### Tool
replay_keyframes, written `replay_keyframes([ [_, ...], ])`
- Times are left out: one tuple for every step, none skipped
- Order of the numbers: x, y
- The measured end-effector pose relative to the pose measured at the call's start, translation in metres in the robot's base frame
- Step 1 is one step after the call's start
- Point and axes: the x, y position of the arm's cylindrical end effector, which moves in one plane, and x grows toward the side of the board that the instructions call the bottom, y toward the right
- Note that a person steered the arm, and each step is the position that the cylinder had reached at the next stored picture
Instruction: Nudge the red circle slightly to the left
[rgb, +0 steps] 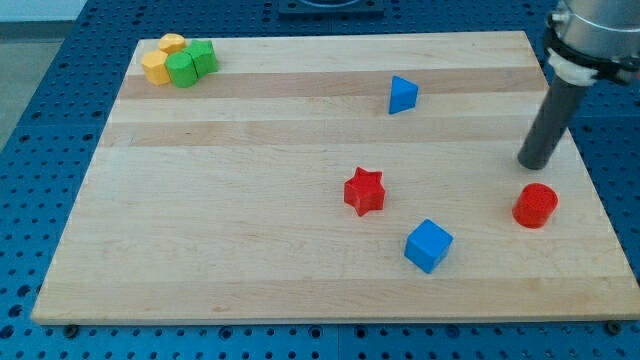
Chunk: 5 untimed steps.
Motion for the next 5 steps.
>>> replay_keyframes([
  [0.023, 0.010],
  [0.048, 0.011],
  [0.067, 0.011],
  [0.073, -0.003],
  [0.073, -0.024],
])
